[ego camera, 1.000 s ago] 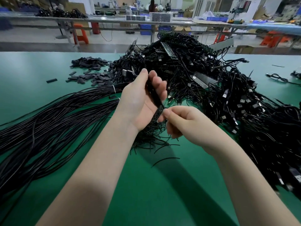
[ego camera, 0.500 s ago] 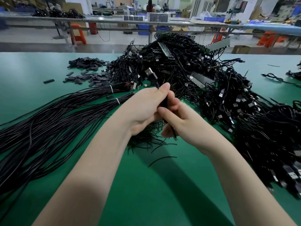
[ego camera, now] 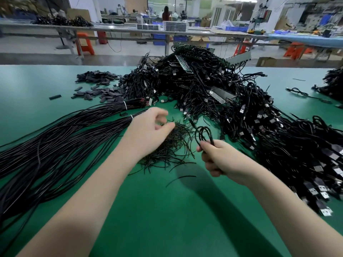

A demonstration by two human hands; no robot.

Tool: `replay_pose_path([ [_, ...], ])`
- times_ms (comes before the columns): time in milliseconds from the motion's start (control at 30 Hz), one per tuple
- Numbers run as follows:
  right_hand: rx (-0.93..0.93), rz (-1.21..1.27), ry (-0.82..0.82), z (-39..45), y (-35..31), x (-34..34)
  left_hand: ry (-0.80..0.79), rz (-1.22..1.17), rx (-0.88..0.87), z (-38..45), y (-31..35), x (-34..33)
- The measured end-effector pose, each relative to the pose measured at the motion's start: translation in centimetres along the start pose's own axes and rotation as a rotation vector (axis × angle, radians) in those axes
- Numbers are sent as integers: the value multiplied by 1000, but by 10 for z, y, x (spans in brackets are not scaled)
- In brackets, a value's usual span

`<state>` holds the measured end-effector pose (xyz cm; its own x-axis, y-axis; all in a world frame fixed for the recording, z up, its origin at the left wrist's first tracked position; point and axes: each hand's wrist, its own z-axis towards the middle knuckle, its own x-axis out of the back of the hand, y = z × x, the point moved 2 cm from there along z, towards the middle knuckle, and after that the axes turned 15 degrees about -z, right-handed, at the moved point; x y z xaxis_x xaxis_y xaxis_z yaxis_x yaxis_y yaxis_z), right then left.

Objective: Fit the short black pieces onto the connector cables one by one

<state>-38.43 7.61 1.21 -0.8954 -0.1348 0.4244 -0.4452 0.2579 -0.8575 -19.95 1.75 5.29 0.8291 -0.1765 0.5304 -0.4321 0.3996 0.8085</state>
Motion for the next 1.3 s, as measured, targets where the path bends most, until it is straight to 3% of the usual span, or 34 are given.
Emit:
replay_pose_path([
  [33, -37, 10, -85, -1, 4, 4, -25, 171, -161, -2, 0, -3],
  [100, -66, -82, -266, -4, 5, 5, -256, 510, -401, -10, 1, -23],
  [167, -67, -290, -376, -5, 2, 1, -436, 596, -484, -19, -2, -42],
  [233, -71, -505, -429, -5, -1, 0, -401, 489, -408, -28, -7, -49],
  [300, -78, -612, -472, -4, -2, 3, -307, 548, -415, -37, -9, -54],
  [467, -141, -501, -644, -3, 7, 14, -359, 699, -587, -52, -13, -70],
  [567, -141, -323, -649, 4, 8, 18, -309, 717, -614, -44, -15, -64],
  [633, -169, -166, -512, 17, 6, 23, -243, 721, -469, -29, -19, -57],
  [733, -196, -136, 156, 45, 10, 29, 36, 566, -275, -4, -31, -41],
  [800, -130, -401, 517, 59, 11, 18, 103, 243, -87, 11, -33, -35],
  [900, -156, -736, 557, 72, 16, -8, 145, -208, 72, 25, -30, -41],
  [1033, -238, -740, 576, 82, 20, -7, 172, -519, 183, 31, -36, -41],
  [1133, -272, -823, 539, 86, 22, -4, 173, -450, 211, 33, -43, -35],
  [1300, -201, -967, 480, 86, 22, -11, 144, -72, 136, 29, -44, -29],
])
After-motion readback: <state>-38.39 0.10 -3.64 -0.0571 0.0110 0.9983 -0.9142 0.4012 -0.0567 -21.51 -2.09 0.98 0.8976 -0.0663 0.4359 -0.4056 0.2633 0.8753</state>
